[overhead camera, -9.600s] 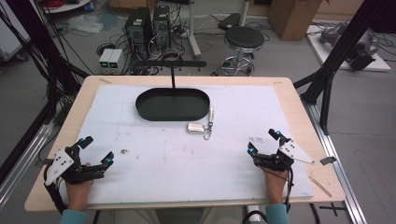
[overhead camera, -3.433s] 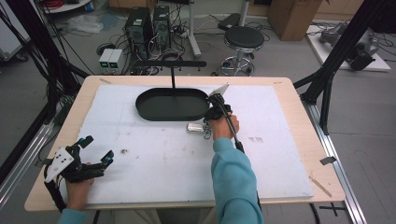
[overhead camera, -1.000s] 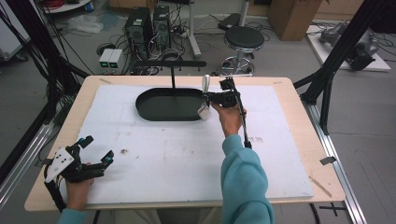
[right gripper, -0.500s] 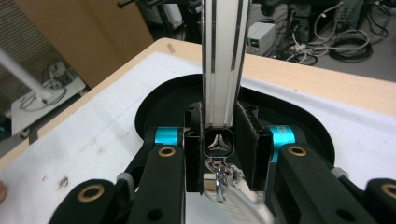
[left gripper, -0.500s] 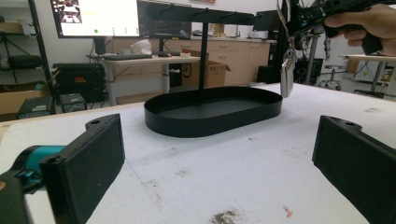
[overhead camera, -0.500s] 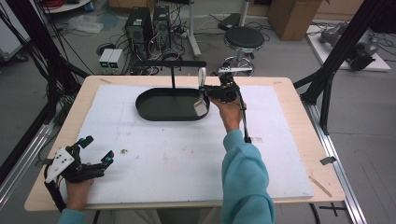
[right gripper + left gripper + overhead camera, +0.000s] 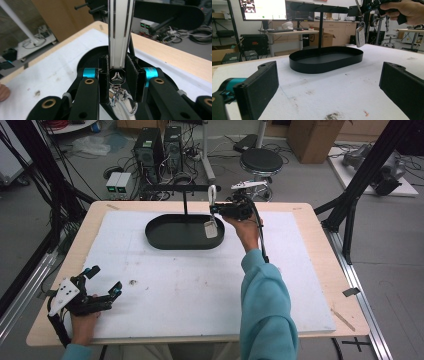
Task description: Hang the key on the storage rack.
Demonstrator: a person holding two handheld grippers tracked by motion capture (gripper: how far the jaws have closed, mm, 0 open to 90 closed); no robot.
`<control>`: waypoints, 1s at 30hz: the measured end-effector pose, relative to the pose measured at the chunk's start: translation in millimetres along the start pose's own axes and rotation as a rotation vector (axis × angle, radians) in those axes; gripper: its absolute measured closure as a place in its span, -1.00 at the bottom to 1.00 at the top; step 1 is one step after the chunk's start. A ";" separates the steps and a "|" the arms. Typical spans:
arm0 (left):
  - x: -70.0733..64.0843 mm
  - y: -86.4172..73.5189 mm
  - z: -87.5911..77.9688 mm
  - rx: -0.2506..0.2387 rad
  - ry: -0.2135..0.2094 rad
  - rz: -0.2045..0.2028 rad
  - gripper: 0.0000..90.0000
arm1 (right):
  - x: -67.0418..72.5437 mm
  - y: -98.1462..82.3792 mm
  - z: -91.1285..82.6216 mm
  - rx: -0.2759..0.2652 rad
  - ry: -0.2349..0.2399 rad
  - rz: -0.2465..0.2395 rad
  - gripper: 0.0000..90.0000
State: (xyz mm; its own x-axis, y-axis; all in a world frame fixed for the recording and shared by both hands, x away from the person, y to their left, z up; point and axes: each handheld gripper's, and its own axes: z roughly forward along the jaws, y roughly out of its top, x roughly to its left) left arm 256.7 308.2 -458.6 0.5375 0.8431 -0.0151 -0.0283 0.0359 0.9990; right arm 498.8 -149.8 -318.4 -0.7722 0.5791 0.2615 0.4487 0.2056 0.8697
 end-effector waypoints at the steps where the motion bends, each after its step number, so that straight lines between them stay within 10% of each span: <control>1: 0.0 0.0 0.0 0.001 0.000 0.002 -0.94 | -1.4 -0.2 0.7 -0.005 0.004 -0.007 0.65; 30: -0.1 0.0 0.2 0.000 0.002 0.002 -0.94 | -28.9 -14.0 21.4 0.018 0.002 0.043 0.65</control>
State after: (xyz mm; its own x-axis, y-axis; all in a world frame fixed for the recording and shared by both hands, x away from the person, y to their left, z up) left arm 256.8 308.0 -458.6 0.5361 0.8440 -0.0132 -0.0297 0.0344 0.9990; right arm 524.5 -152.5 -347.1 -0.7533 0.5857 0.2991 0.4890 0.1948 0.8502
